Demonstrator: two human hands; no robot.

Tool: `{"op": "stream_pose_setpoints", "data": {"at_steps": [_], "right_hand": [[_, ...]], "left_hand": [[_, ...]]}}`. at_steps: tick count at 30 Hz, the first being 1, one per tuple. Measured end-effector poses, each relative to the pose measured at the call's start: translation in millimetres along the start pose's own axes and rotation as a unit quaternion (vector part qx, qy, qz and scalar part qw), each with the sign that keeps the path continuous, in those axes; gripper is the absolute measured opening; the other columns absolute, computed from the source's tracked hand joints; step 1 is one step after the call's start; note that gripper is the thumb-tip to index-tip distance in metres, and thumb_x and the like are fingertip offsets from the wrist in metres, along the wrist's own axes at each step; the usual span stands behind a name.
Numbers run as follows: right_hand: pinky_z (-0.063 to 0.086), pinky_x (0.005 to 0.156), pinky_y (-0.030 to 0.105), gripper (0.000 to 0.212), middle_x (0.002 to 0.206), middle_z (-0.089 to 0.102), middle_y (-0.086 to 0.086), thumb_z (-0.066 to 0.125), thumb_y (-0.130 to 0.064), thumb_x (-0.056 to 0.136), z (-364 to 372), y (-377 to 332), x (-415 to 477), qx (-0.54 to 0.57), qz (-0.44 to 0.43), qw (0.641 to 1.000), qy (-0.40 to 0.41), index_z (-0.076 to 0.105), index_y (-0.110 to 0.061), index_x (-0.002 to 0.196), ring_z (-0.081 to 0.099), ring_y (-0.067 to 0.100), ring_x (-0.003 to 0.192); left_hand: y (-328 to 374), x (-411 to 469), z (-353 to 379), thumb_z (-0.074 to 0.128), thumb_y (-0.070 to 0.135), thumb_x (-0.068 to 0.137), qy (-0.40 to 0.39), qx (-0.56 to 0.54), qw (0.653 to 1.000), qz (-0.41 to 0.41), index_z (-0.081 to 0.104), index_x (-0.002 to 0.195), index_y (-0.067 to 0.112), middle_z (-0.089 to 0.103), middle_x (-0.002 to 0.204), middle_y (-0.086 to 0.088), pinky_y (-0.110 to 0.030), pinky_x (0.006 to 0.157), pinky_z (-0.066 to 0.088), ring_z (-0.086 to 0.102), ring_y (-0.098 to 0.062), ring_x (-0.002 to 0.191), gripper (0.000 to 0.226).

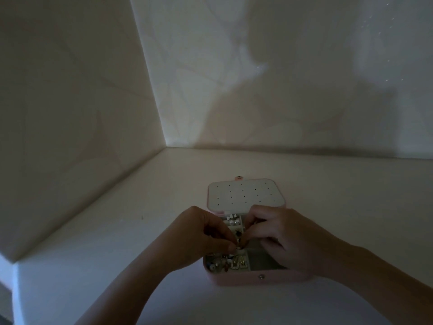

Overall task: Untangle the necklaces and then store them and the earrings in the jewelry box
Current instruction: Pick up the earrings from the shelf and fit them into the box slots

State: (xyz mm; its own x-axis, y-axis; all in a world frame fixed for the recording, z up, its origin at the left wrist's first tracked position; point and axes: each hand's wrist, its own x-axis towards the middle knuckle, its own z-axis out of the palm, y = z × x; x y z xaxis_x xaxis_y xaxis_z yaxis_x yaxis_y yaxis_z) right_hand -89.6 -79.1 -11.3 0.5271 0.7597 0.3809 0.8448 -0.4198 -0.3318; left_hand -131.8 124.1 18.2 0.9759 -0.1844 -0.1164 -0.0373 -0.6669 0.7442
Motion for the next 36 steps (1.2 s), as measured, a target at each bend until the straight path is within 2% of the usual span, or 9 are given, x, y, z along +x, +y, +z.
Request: {"op": "stream_pose_setpoints", "data": {"at_steps": [5,8,10,16,19,23,28,32,36], "right_hand": [[0.044,0.062,0.020,0.045,0.094,0.057,-0.012,0.032,-0.021,0.080,0,1,-1,-0.008,0.003,1.000,0.003,0.075,-0.028,0.093,0.056,0.003,0.077],[0.047,0.063,0.024,0.046,0.094,0.057,-0.012,0.032,-0.021,0.079,1,0,0,-0.009,0.003,1.000,0.003,0.075,-0.027,0.093,0.057,0.005,0.077],[0.046,0.062,0.023,0.045,0.093,0.057,-0.012,0.032,-0.020,0.079,0,0,0,-0.007,0.001,1.000,0.003,0.075,-0.027,0.092,0.057,0.005,0.077],[0.040,0.063,0.019,0.046,0.094,0.055,-0.014,0.032,-0.021,0.077,-1,-1,0,-0.004,0.008,1.000,-0.007,0.074,-0.028,0.093,0.055,0.004,0.078],[0.041,0.063,0.017,0.046,0.095,0.057,-0.012,0.031,-0.023,0.078,-2,-2,0,0.000,0.009,1.000,-0.012,0.075,-0.027,0.094,0.057,0.005,0.078],[0.045,0.064,0.021,0.046,0.096,0.057,-0.013,0.032,-0.022,0.079,-2,-2,0,-0.001,0.007,1.000,-0.011,0.075,-0.027,0.093,0.058,0.007,0.078],[0.037,0.064,0.011,0.047,0.095,0.056,-0.015,0.031,-0.023,0.079,-1,0,-1,0.006,0.005,1.000,-0.014,0.075,-0.029,0.095,0.053,0.000,0.077],[0.035,0.064,0.007,0.047,0.093,0.052,-0.021,0.031,-0.022,0.078,0,2,0,0.028,0.005,1.000,-0.007,0.076,-0.029,0.093,0.048,-0.008,0.076],[0.041,0.068,0.010,0.042,0.093,0.054,-0.026,0.036,-0.023,0.079,-9,8,1,0.047,0.017,0.998,0.024,0.075,-0.026,0.093,0.057,-0.002,0.084]], "left_hand": [[0,1,2,0.074,0.023,0.080,0.016,0.021,1.000,-0.002,0.074,0.074,0.029,0.069,0.067,0.016,-0.004,0.058,0.044,0.061,0.009,0.063,0.009],[-3,3,4,0.076,0.026,0.078,0.033,0.035,0.999,-0.009,0.073,0.070,0.032,0.073,0.077,0.002,-0.024,0.072,0.056,0.067,-0.011,0.076,0.010],[-4,4,6,0.076,0.028,0.078,0.039,0.046,0.998,-0.017,0.073,0.069,0.033,0.073,0.082,-0.004,-0.032,0.077,0.055,0.067,-0.021,0.083,0.010],[-6,5,8,0.077,0.028,0.077,0.051,0.042,0.998,-0.021,0.068,0.067,0.034,0.064,0.067,0.016,-0.007,0.056,0.046,0.060,0.007,0.062,0.015],[-8,6,10,0.078,0.026,0.076,0.064,0.040,0.997,-0.011,0.062,0.072,0.028,0.051,0.056,0.012,-0.009,0.054,0.045,0.048,0.004,0.050,0.017],[-10,8,10,0.078,0.025,0.076,0.067,0.044,0.997,-0.007,0.059,0.069,0.025,0.050,0.050,0.012,-0.009,0.050,0.038,0.045,0.004,0.046,0.020],[-12,10,14,0.079,0.025,0.075,0.089,0.043,0.995,-0.014,0.059,0.068,0.025,0.052,0.065,0.015,-0.008,0.052,0.039,0.049,0.001,0.058,0.021],[-13,10,10,0.076,0.032,0.077,0.070,0.058,0.996,-0.014,0.060,0.071,0.023,0.058,0.066,0.011,-0.006,0.050,0.038,0.052,0.006,0.054,0.019],[-13,9,0,0.065,0.042,0.084,0.055,0.057,0.997,-0.022,0.065,0.073,0.024,0.069,0.072,0.007,-0.017,0.067,0.053,0.063,-0.002,0.064,0.022]]}}
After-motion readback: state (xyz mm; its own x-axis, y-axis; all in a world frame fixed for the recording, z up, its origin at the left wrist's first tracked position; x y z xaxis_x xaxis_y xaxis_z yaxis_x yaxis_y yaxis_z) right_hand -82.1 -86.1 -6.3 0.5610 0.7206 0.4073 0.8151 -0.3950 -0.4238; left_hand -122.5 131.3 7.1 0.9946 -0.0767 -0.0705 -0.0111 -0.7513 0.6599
